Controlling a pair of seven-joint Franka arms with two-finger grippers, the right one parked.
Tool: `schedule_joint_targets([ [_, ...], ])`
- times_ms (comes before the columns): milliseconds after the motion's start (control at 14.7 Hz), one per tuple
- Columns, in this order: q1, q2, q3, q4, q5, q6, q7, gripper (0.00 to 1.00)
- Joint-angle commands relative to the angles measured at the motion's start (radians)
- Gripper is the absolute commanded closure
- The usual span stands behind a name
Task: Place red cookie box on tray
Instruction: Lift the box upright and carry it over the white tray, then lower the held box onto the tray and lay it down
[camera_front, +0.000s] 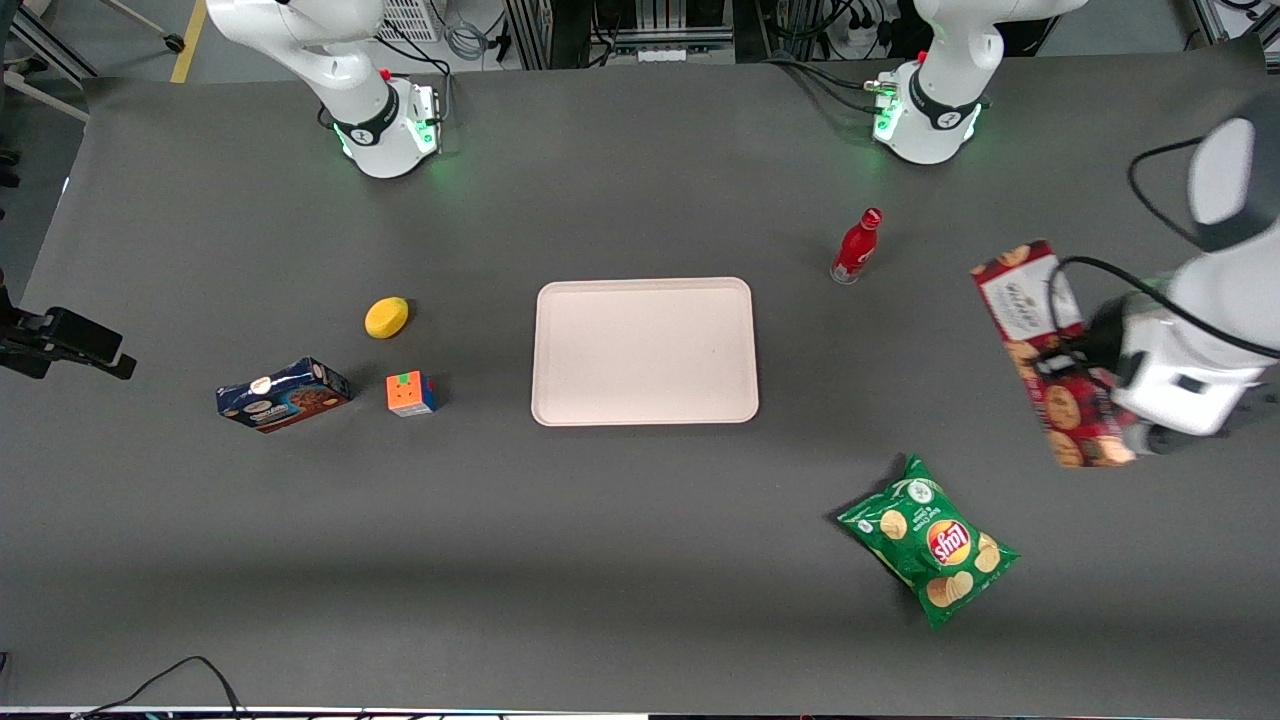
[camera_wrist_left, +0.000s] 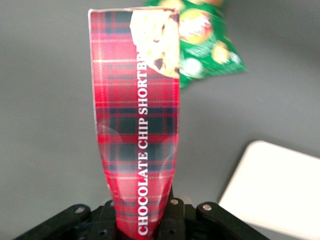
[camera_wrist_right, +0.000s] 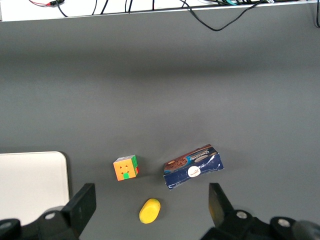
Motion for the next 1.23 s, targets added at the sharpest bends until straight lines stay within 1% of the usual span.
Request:
schedule_joint_targets([
  [0,-0.005,-0.018,-0.187,-0.001,0.030,-0.002,-0.013,1.00],
  [205,-0.025,-0.012,-0.342,-0.047,0.067,0.062,-0.217,1.00],
  [341,-0.029,-0.001,-0.442,-0.096,0.145,0.111,-0.265,1.00],
  [477,-0.045,0.006,-0.494,-0.154,0.161,0.164,-0.280,1.00],
  [614,-0.065,0.008,-0.514,-0.211,0.162,0.210,-0.285,1.00],
  [750,-0.072,0.007,-0.534,-0.304,0.176,0.304,-0.309,1.00],
  [818,-0.086,0.008,-0.557,-0.355,0.231,0.364,-0.372,1.00],
  [886,-0.100,0.017,-0.574,-0.402,0.306,0.421,-0.460,1.00],
  [955,-0.105,0.054,-0.589,-0.424,0.354,0.453,-0.527,1.00],
  [1023,-0.105,0.094,-0.608,-0.431,0.381,0.473,-0.567,1.00],
  [1159,-0.123,0.161,-0.616,-0.434,0.446,0.489,-0.613,1.00],
])
